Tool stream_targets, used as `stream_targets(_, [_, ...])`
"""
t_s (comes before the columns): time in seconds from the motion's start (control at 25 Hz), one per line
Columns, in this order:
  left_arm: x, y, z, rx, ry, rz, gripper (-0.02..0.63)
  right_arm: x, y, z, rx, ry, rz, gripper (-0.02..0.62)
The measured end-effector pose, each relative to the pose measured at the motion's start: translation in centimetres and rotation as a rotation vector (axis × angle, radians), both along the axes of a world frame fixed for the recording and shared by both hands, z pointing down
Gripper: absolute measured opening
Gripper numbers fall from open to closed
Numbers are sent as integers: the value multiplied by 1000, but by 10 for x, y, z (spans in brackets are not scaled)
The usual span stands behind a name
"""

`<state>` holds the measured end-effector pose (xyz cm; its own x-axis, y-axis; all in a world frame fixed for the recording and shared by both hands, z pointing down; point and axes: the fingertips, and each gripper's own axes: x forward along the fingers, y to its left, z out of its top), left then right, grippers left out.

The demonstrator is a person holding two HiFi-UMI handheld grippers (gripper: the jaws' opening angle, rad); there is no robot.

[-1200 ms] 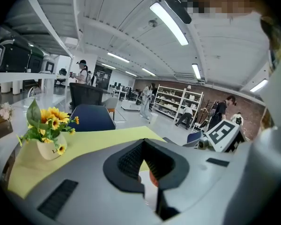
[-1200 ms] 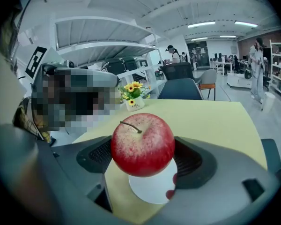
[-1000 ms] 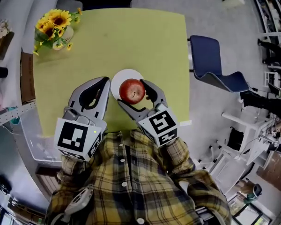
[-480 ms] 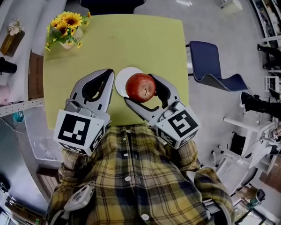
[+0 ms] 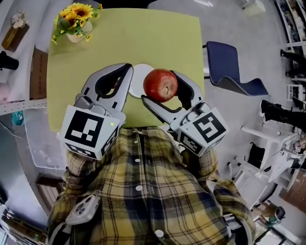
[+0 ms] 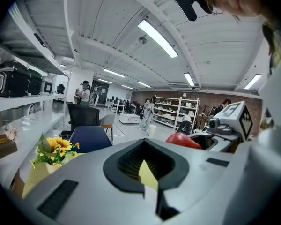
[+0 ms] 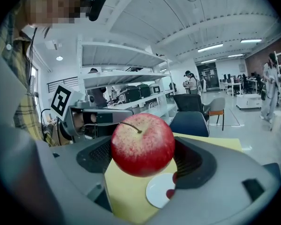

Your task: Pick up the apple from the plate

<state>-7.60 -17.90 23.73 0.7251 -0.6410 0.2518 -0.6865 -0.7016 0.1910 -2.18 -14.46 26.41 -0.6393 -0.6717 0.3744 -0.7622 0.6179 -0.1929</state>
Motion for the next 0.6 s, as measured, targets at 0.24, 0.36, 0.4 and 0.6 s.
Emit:
stream_targets(0.24, [7,2,4,-4,-1,6,5,5,0,2,0,-3,6,388])
stream_targets(0.36, [8,-2,4,-5,-5,2,5,8,-4,2,-7,-6,12,388])
stream_targets(0.4, [8,-2,5,-7,-5,-1,5,9,-4,3,-7,-5,10,388])
stream_targets(0.6, [5,-3,11,-19,-7,-21,5,10,-4,9,-25,-13,7,388])
